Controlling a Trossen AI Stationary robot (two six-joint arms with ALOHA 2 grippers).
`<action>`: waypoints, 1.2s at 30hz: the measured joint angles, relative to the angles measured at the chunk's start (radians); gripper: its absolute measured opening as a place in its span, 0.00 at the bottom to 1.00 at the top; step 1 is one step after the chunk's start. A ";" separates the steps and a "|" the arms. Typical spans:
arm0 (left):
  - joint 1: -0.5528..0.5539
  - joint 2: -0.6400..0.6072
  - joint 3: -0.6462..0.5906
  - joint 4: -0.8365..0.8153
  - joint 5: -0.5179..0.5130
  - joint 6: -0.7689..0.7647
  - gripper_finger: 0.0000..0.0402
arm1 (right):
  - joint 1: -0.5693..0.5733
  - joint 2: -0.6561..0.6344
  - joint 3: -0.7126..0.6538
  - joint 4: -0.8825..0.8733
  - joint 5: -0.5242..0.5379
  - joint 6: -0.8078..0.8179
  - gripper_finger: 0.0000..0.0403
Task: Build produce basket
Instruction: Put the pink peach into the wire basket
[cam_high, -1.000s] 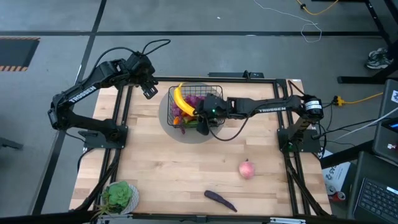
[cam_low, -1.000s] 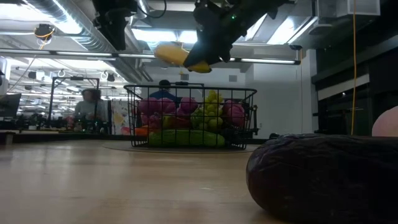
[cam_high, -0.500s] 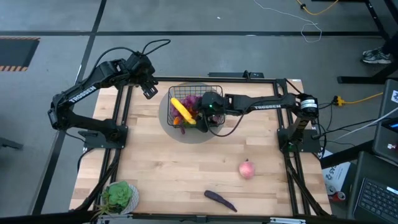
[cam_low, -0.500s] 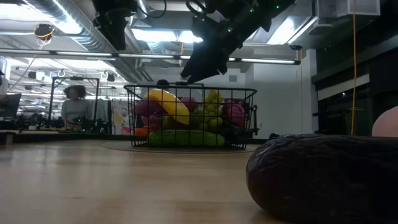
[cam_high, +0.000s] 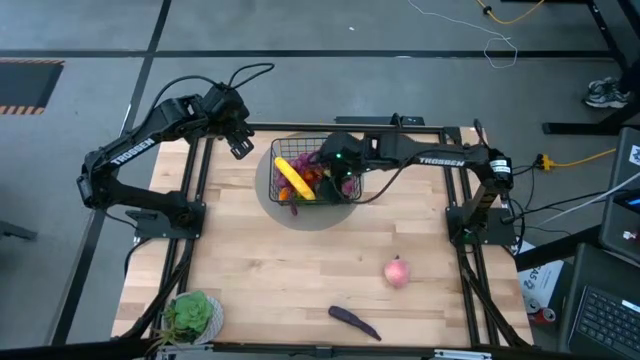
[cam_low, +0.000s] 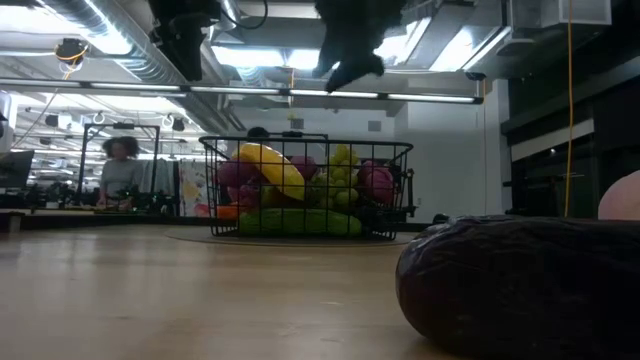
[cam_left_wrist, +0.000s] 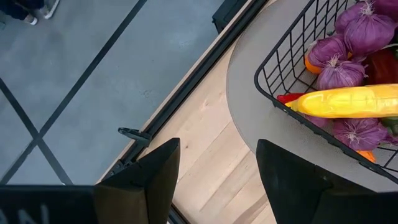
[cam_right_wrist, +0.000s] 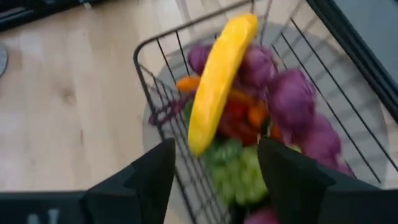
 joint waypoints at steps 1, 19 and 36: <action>0.000 0.000 0.000 0.000 0.000 0.000 0.52 | 0.005 0.000 0.032 -0.054 0.000 0.008 0.55; 0.000 0.000 0.000 0.000 0.000 -0.037 0.52 | 0.112 0.000 0.235 -0.660 0.035 -0.024 0.52; -0.004 0.000 0.000 0.004 0.014 -0.086 0.52 | 0.246 -0.052 0.135 -0.776 -0.017 0.304 0.52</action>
